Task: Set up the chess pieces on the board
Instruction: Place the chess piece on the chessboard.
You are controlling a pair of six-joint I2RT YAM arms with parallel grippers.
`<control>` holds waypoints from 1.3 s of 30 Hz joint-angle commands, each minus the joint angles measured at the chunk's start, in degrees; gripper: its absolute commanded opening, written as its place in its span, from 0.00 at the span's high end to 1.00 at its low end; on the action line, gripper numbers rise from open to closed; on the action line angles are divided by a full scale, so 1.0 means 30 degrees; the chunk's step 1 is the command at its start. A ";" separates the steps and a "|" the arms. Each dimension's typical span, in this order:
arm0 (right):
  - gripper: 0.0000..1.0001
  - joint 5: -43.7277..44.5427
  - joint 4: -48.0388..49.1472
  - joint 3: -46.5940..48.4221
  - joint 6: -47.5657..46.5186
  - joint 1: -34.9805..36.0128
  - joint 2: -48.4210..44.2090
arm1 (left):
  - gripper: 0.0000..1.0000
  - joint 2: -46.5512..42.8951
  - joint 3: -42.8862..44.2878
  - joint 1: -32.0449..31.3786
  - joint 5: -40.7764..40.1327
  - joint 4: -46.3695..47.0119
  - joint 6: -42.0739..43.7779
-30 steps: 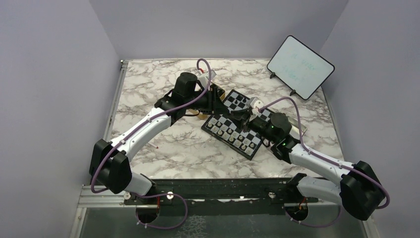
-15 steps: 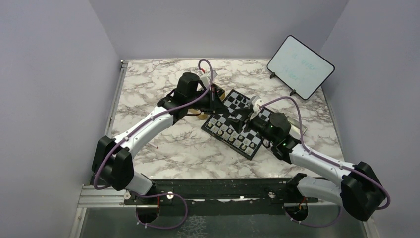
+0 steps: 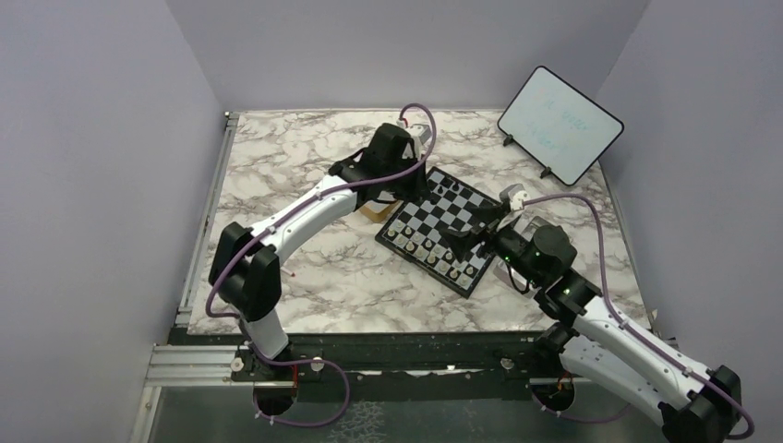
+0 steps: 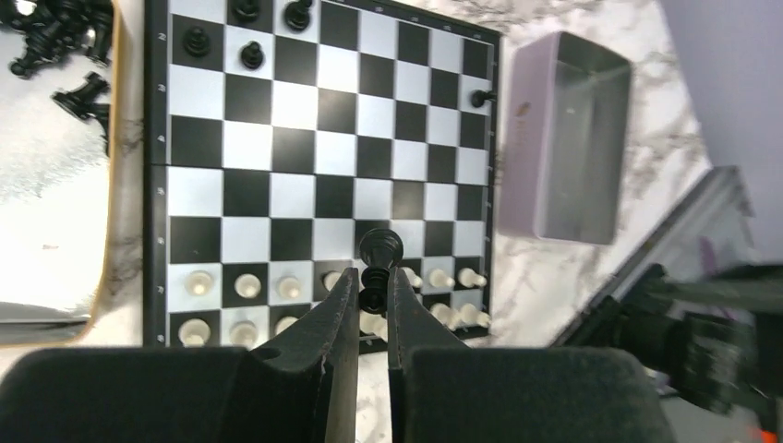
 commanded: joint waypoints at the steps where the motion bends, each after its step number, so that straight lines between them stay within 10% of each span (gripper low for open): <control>1: 0.00 0.4913 -0.4811 0.0974 0.3894 0.0101 -0.1299 | 0.91 0.2119 0.2177 -0.0669 -0.3461 -0.2280 0.1648; 28: 0.00 1.0068 -1.0373 0.1881 0.7019 0.0126 -0.3999 | 0.88 1.0011 0.9136 -0.3634 -0.9019 -0.6494 0.2870; 39: 0.00 1.0432 -1.1707 0.2696 0.7182 0.0103 -0.3219 | 0.68 1.0042 0.9831 -0.3617 -0.7725 -0.6481 0.2986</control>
